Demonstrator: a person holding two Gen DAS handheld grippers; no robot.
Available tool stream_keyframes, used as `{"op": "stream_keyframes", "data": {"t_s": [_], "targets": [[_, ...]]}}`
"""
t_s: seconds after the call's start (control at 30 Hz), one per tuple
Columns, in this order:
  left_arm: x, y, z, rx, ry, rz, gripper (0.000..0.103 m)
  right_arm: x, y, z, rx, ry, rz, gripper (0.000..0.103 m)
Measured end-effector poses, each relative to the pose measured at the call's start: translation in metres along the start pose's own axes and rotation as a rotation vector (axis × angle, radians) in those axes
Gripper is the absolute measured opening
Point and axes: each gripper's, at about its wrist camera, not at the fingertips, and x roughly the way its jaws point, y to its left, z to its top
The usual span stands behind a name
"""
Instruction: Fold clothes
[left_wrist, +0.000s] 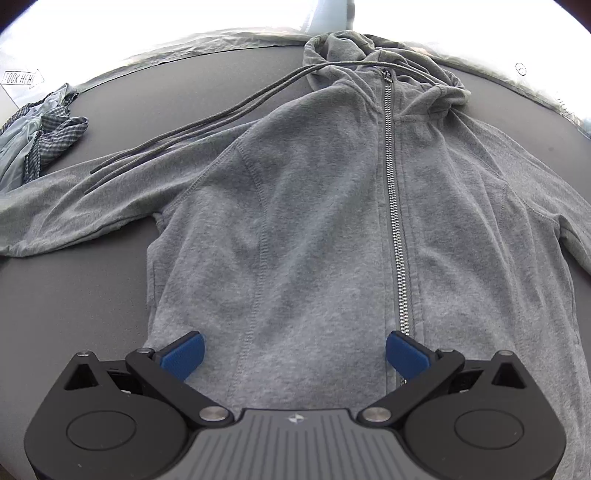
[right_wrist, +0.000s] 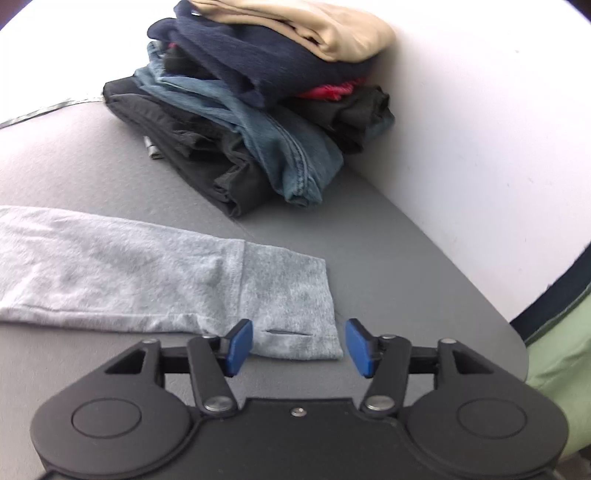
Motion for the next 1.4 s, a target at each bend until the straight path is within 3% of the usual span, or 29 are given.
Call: {"op": "stream_keyframes", "data": {"t_s": [0.07, 0.13, 0.37, 0.53, 0.7, 0.97, 1.17, 1.4], "targets": [[-0.015, 0.016, -0.021, -0.013, -0.018, -0.001, 0.103, -0.013, 0.008, -0.003, 0.011, 0.004, 0.087, 0.091], [-0.024, 0.031, -0.035, -0.045, -0.023, -0.002, 0.103, -0.022, 0.024, -0.008, 0.027, 0.032, 0.231, 0.101], [-0.054, 0.08, -0.066, -0.15, -0.067, 0.021, 0.103, -0.077, 0.104, -0.031, 0.055, 0.064, 0.635, 0.103], [-0.068, 0.11, -0.082, -0.139, -0.105, 0.061, 0.103, -0.138, 0.167, -0.048, -0.141, -0.002, 0.782, 0.103], [-0.067, 0.152, -0.084, -0.152, -0.115, 0.093, 0.099, -0.199, 0.22, -0.066, -0.31, -0.08, 0.831, 0.103], [-0.063, 0.256, -0.059, -0.232, -0.167, 0.097, 0.091, -0.245, 0.308, -0.099, -0.349, 0.006, 0.837, 0.103], [-0.057, 0.353, -0.025, -0.326, -0.232, 0.099, 0.082, -0.256, 0.357, -0.116, -0.237, 0.048, 0.747, 0.103], [-0.036, 0.469, 0.012, -0.475, -0.266, 0.16, 0.082, -0.261, 0.386, -0.126, -0.151, -0.007, 0.577, 0.103]]}}
